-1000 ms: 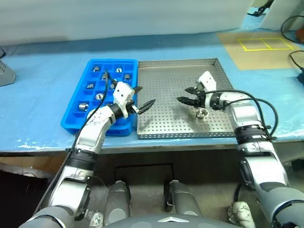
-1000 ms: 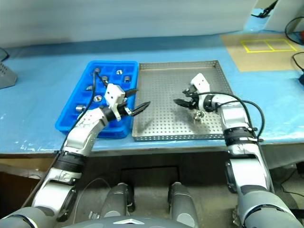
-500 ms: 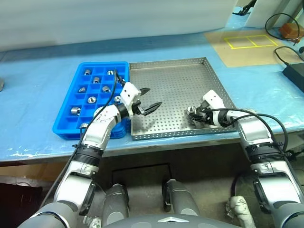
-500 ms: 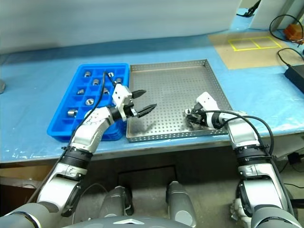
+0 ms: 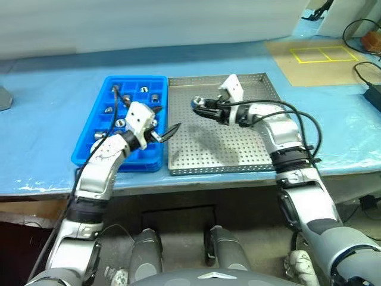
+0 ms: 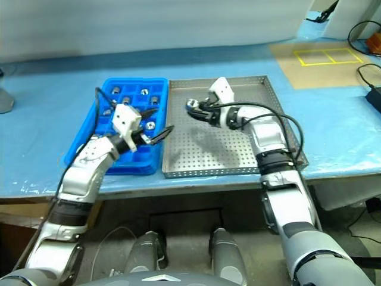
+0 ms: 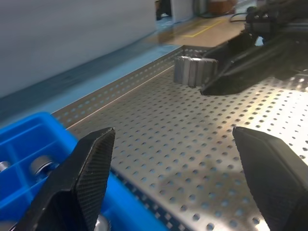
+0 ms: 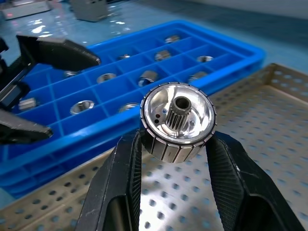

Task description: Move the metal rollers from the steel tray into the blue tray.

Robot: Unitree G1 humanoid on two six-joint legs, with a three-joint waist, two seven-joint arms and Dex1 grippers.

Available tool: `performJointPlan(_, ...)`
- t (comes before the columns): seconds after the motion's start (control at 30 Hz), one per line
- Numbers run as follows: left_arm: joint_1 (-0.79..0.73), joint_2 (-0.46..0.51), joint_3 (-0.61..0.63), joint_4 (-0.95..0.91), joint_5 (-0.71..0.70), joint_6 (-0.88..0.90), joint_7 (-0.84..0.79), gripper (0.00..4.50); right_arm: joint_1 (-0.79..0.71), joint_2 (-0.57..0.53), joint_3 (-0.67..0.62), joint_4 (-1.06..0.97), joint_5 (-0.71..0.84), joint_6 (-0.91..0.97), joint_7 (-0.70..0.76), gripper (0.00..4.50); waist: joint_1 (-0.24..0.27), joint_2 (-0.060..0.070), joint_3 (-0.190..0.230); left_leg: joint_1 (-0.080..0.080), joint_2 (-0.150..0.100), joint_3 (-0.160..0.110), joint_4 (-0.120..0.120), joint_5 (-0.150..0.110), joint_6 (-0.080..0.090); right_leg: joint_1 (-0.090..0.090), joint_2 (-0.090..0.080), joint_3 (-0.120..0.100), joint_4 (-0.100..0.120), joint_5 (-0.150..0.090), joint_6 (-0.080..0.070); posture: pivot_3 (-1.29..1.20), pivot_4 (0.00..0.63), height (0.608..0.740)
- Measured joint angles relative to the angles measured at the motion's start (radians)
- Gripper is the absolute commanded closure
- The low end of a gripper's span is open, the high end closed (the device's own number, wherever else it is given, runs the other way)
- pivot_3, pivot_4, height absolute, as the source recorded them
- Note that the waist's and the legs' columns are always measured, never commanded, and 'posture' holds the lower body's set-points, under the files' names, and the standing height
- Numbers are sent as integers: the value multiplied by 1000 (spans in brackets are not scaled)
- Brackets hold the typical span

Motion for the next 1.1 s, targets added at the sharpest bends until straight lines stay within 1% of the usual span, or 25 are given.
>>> performJointPlan(0.1, 103, 22, 42, -103, 1, 34, 49, 365, -21, 32, 75, 88, -17, -55, 101, 2968, 27, 0, 0, -1, 0, -1, -2, 0, 0, -1, -3, -1, 0, 0, 0, 196, 150, 740)
performJointPlan(0.17, 206, 36, 89, -185, 2, 56, 88, 365, -50, 61, 117, 156, -32, -103, 167, 2968, 42, 0, 0, -2, 0, -3, -2, 0, 1, -1, -3, -1, -1, 0, 0, 240, 150, 740)
performJointPlan(0.27, 310, 38, 137, -262, 3, 73, 130, 365, -89, 94, 152, 234, -52, -167, 236, 2968, 76, 0, 1, -2, 0, -6, -1, 0, 0, -1, -4, -3, -1, 0, 0, 283, 150, 740)
performJointPlan(0.33, 352, 41, 160, -290, 3, 75, 149, 365, -110, 118, 166, 272, -57, -206, 274, 2968, 95, 0, 1, -2, 0, -8, -1, 0, 0, -1, -4, -3, 0, 0, 0, 306, 150, 740)
performJointPlan(0.47, 393, 55, 193, -319, 3, 77, 172, 365, -136, 136, 197, 359, -94, -292, 339, 2968, 135, 0, 1, -1, 0, -11, -1, 0, 0, 1, -4, -3, 0, 0, 0, 331, 150, 740)
performJointPlan(0.53, 405, 56, 206, -322, 3, 77, 177, 365, -137, 138, 214, 401, -119, -320, 352, 2968, 142, 0, 1, -2, -1, -12, -1, 0, -1, 2, -4, -3, 0, -1, 0, 335, 150, 740)
performJointPlan(0.8, 411, 56, 207, -321, 2, 70, 181, 365, -156, 147, 210, 435, -138, -347, 353, 2968, 142, 0, 1, -2, -1, -13, -3, 1, -2, 0, -4, -3, 0, -1, 0, 300, 150, 740)
performJointPlan(1.0, 378, 56, 184, -313, 1, 68, 179, 365, -156, 138, 194, 435, -149, -344, 316, 850, 140, 0, 1, -1, -1, -13, -3, 1, -2, 1, -4, -3, 0, -1, 0, 245, 150, 740)
performJointPlan(1.03, 367, 56, 179, -306, 0, 68, 174, 365, -157, 137, 183, 435, -150, -343, 301, 562, 140, 0, 1, -1, -1, -13, -3, 1, -2, 1, -4, -3, 1, -1, 0, 237, 150, 740)
performJointPlan(1.1, 336, 54, 166, -289, -1, 68, 167, 365, -157, 140, 154, 443, -144, -335, 265, 562, 140, 0, 1, -1, -1, -13, -3, 1, -3, 0, -4, -3, 1, -1, 0, 203, 150, 740)
